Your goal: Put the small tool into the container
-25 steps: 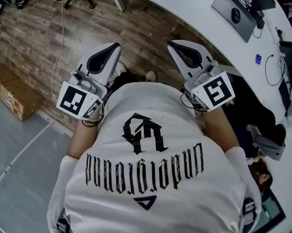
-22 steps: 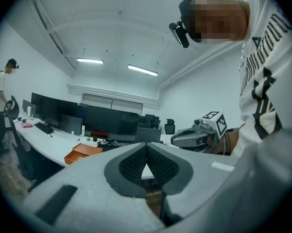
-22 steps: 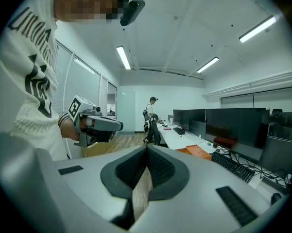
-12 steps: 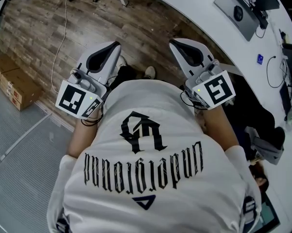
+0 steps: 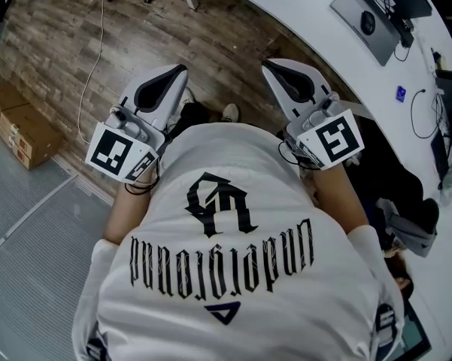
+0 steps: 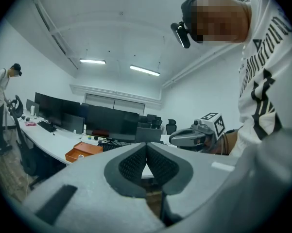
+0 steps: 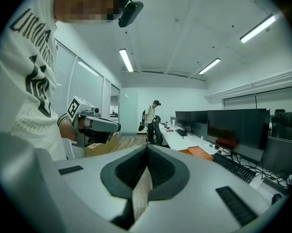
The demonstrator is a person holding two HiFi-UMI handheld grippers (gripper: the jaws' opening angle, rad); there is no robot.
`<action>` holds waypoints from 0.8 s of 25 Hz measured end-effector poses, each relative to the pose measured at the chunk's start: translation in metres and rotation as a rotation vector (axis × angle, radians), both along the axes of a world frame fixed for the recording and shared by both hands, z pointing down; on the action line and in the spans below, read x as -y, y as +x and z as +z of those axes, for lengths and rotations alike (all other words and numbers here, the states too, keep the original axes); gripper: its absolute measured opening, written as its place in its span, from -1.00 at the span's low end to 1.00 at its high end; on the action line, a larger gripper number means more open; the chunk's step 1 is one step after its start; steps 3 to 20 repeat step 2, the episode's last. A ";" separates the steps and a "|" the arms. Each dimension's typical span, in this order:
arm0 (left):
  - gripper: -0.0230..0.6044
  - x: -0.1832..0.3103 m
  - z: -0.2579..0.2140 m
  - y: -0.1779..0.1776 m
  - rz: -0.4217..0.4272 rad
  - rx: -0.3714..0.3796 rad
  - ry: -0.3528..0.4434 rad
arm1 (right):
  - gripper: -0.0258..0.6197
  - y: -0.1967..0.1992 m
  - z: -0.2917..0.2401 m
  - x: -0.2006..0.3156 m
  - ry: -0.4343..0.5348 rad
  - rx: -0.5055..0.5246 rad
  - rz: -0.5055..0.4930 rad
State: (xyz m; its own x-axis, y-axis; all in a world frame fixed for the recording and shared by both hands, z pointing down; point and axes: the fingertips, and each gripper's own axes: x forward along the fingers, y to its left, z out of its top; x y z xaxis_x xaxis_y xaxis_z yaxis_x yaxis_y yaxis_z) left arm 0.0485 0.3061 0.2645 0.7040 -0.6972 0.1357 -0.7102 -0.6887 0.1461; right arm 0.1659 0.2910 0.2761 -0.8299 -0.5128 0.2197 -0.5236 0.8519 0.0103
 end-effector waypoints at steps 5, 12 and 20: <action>-0.88 0.000 0.000 0.000 -0.002 -0.001 0.000 | -0.88 0.000 -0.001 0.000 0.002 0.000 -0.003; -0.88 0.000 0.000 0.000 -0.002 -0.001 0.000 | -0.88 0.000 -0.001 0.000 0.002 0.000 -0.003; -0.88 0.000 0.000 0.000 -0.002 -0.001 0.000 | -0.88 0.000 -0.001 0.000 0.002 0.000 -0.003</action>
